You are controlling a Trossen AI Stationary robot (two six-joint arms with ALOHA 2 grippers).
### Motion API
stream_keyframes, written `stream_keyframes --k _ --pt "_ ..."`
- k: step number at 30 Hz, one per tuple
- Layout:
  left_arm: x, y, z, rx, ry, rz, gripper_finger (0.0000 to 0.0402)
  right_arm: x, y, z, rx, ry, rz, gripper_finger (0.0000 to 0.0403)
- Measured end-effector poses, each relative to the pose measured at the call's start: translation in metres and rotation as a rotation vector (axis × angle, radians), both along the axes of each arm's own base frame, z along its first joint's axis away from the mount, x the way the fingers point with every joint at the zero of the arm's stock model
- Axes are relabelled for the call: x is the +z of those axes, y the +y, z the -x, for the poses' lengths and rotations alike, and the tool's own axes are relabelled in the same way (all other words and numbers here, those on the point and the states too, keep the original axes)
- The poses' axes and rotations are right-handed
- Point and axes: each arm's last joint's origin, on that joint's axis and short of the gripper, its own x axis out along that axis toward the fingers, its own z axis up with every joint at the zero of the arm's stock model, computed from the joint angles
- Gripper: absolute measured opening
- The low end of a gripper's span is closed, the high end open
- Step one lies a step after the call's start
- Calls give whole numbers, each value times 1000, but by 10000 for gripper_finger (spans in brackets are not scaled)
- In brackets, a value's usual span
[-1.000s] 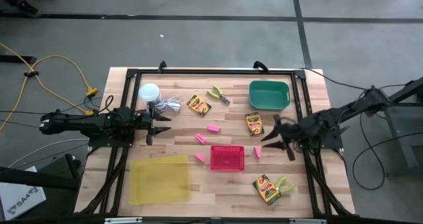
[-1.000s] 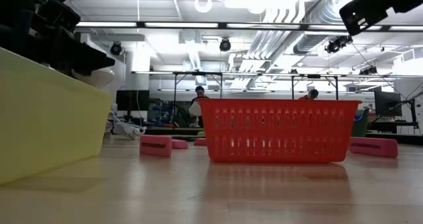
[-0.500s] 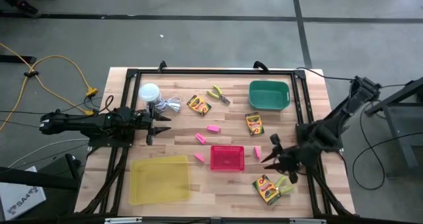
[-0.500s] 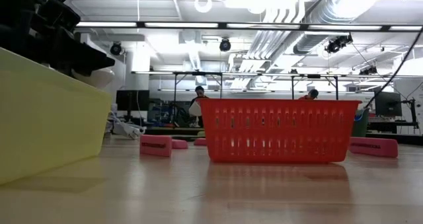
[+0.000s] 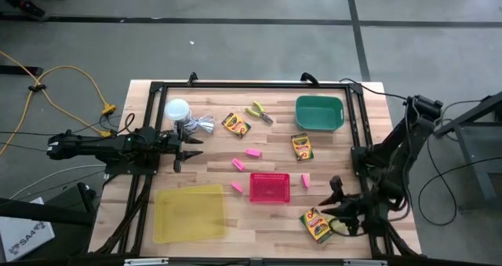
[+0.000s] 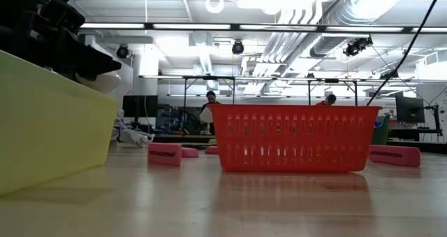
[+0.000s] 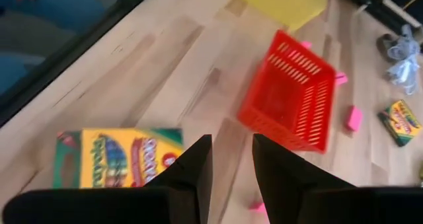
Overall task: Pick & Place School Supplies
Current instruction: Put the bottom yellow crayon box into the yellow bin
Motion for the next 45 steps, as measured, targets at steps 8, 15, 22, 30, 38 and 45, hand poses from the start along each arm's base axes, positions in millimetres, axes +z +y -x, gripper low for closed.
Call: stream_keyframes --k 8,15,22,30,38,45 --pt "0 0 0 1 0 0 164 1 38 1 -37 135 127 97" --pt "0 0 0 1 0 0 164 -15 66 -5 -148 316 212 97" --pt "0 0 0 4 1 -1 164 -17 86 -8 -154 339 199 97" --pt "0 0 0 4 0 0 164 -10 88 -12 -163 283 202 97" --pt "0 0 0 4 0 -1 164 -9 80 -18 -201 240 264 97" --pt "0 0 0 4 0 -1 164 -8 77 -24 -230 181 283 97"
